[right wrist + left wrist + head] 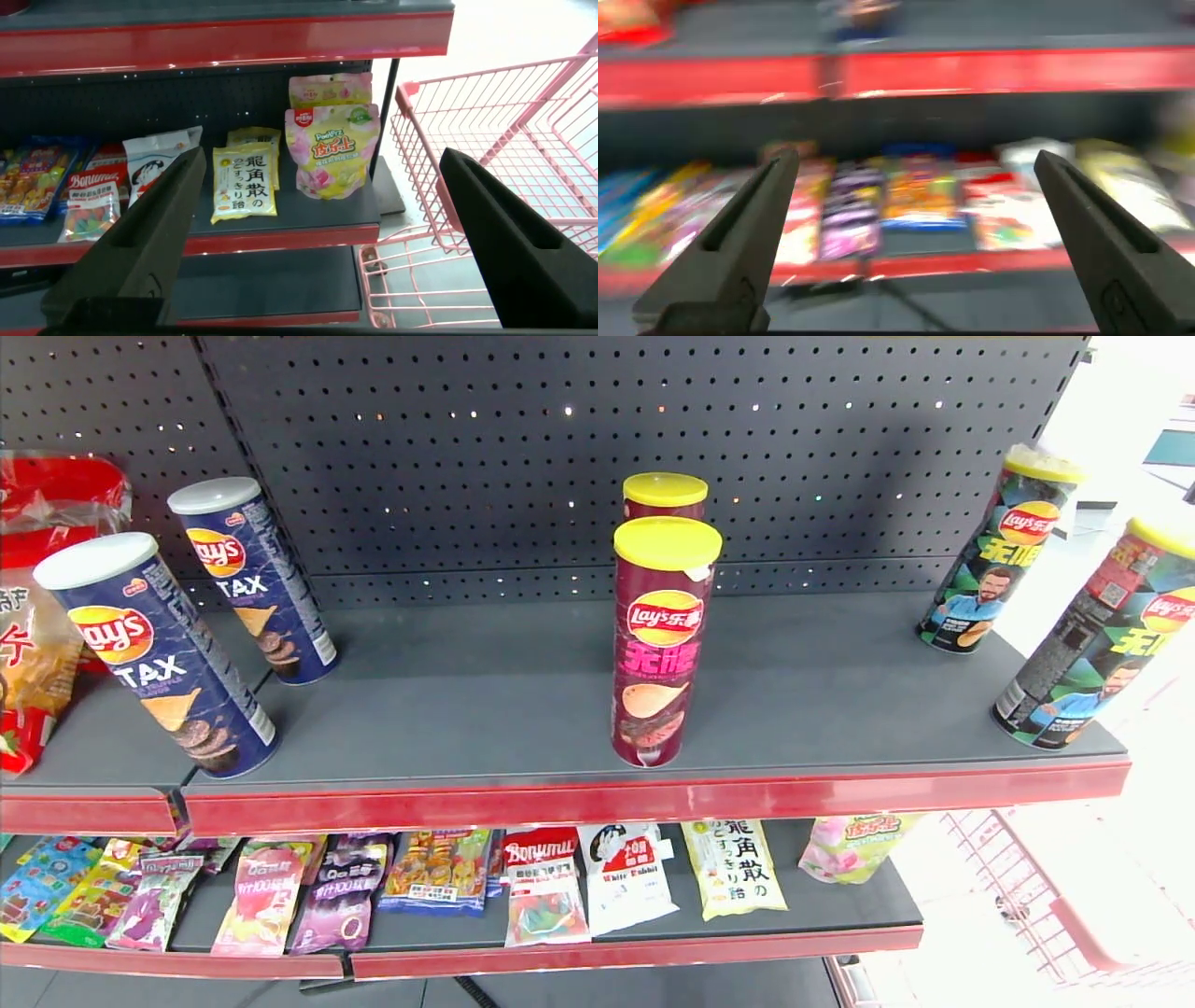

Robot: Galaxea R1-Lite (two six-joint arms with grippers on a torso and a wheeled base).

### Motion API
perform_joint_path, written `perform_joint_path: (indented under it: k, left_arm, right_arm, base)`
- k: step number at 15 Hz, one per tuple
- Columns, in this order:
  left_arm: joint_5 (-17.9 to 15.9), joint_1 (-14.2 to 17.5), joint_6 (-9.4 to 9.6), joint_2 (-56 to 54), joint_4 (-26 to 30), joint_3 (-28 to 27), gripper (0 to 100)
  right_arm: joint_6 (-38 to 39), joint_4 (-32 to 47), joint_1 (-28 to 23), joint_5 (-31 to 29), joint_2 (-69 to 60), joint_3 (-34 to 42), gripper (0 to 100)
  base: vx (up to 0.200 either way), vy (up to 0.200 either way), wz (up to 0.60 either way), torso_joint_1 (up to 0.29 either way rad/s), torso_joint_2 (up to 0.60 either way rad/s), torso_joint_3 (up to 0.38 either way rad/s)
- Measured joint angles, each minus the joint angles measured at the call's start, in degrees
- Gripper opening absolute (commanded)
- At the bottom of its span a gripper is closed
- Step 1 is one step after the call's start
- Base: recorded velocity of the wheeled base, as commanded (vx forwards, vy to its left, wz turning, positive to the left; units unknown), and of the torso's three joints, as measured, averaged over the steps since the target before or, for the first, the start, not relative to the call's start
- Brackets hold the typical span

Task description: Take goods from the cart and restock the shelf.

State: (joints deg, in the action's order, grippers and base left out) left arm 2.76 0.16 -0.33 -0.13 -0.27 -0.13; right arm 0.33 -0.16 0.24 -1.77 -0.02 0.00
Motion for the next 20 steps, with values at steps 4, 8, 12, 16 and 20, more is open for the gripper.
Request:
perform_joint_path:
  k: [4,8,12,16,20]
  left_arm:
    - [-2.7,0.0,-1.19,0.0,0.3,0.1,100]
    - [-2.3,0.0,-0.46,0.0,0.4,0.1,100]
    - [-2.2,0.0,-0.35,0.0,0.4,0.1,100]
    - [-2.2,0.0,-0.33,0.0,0.4,0.1,100]
    - [-2.2,0.0,-0.35,0.0,0.4,0.1,100]
  right_arm:
    - [0.0,0.0,0.0,0.0,0.0,0.0,100]
    - [0.2,0.0,0.0,0.0,0.0,0.0,100]
    - [0.1,0.0,0.0,0.1,0.0,0.0,100]
    - [0.0,0.0,0.0,0.2,0.0,0.0,100]
    - [0.1,0.0,0.0,0.1,0.0,0.0,100]
  base:
    - [0.0,0.0,0.0,0.0,0.0,0.0]
    - [0.0,0.0,0.0,0.0,0.0,0.0]
    - [0.0,0.0,0.0,0.0,0.0,0.0]
    - [0.0,0.0,0.0,0.0,0.0,0.0]
    - [0.0,0.0,0.0,0.0,0.0,0.0]
